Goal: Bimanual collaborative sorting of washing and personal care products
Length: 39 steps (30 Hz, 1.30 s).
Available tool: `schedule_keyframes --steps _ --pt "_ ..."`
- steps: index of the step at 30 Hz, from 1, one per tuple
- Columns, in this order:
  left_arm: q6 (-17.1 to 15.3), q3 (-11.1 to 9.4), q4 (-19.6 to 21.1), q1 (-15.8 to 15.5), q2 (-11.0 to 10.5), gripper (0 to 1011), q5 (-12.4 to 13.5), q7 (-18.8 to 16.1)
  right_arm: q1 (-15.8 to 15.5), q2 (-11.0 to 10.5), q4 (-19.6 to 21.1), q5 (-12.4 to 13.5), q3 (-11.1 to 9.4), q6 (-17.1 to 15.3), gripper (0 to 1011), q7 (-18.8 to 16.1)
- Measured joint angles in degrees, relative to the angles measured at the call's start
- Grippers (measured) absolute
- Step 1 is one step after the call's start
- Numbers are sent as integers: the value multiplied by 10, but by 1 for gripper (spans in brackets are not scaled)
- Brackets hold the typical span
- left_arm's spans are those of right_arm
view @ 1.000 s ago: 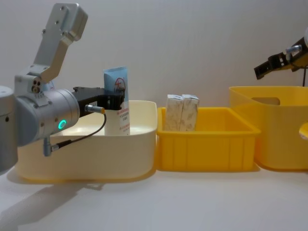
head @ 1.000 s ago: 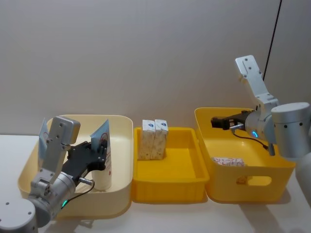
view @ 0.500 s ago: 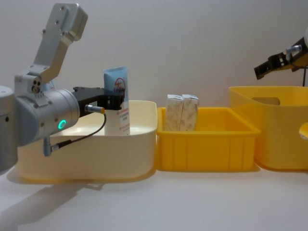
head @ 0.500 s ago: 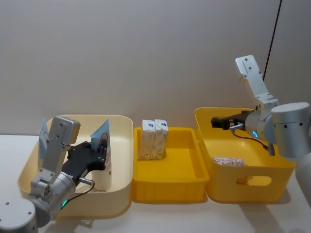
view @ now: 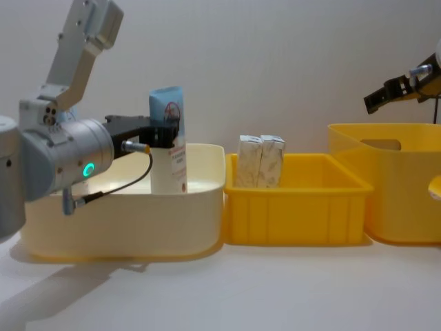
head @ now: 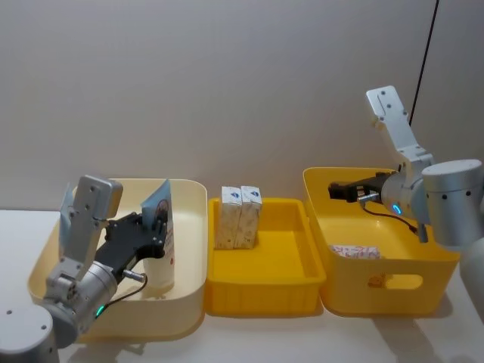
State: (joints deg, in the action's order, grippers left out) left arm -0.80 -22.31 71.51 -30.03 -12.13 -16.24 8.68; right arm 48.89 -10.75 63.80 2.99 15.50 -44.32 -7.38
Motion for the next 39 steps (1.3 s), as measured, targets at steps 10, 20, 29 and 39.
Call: schedule_keyframes --steps 10,20,29,39 --pt "13 8 12 -5 3 189 -1 9 0 0 0 0 0 0 1001 0" --pt "32 19 48 -13 4 189 -2 19 0 0 0 0 0 0 1001 0" --pt "56 31 74 -27 15 189 -16 36 3 -3 -1 -6 14 21 1001 -15" --pt "67 43 94 -27 34 190 -26 32 4 -12 11 -9 34 62 1001 -58"
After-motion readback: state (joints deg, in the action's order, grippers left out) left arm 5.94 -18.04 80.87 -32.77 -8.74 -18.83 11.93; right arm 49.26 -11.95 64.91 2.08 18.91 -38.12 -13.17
